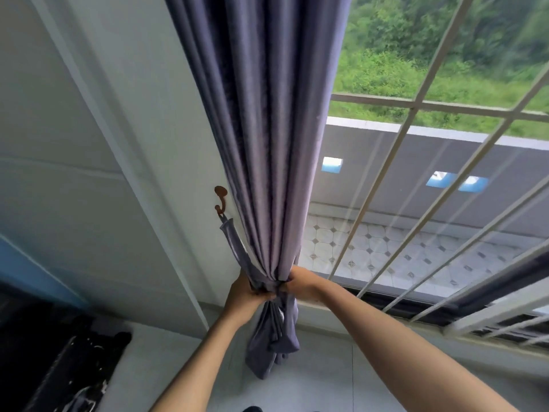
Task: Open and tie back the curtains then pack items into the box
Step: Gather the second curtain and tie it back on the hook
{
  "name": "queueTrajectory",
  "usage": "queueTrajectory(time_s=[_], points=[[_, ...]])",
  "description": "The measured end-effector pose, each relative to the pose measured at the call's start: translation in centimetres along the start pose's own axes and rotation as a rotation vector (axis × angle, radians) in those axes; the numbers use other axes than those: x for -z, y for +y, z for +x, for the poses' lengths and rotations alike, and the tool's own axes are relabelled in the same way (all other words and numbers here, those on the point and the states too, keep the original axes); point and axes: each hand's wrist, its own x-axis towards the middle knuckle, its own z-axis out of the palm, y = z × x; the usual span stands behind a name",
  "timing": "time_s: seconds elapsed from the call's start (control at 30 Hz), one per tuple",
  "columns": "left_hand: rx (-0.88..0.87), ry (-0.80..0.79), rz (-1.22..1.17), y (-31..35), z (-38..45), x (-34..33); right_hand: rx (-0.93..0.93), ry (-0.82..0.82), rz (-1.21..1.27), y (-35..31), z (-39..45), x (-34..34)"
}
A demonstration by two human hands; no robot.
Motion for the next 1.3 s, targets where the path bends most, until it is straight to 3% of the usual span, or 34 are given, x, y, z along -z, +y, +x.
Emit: queueTrajectory(time_s=[0.3, 0.63, 0.93, 1.3], points=[[0.049, 0.064, 0.106, 1.0, -1.2, -1.6, 0.086, -0.135, -0.093, -0.4, 0.5, 1.4], [0.142, 0.261, 0.110, -0.1, -0.6, -4.3, 0.121, -0.132, 0.018, 1.6, 0.6, 2.4], [0.234, 0.288, 0.038, -1.1, -0.8, -4.0, 0.177, -0.118, -0.101, 2.7, 0.4, 1.5], [0.252, 0.347, 0.035, -0.2, -0.8, -5.1, 0.224, 0.147, -0.057, 3.6, -0.1, 1.3]])
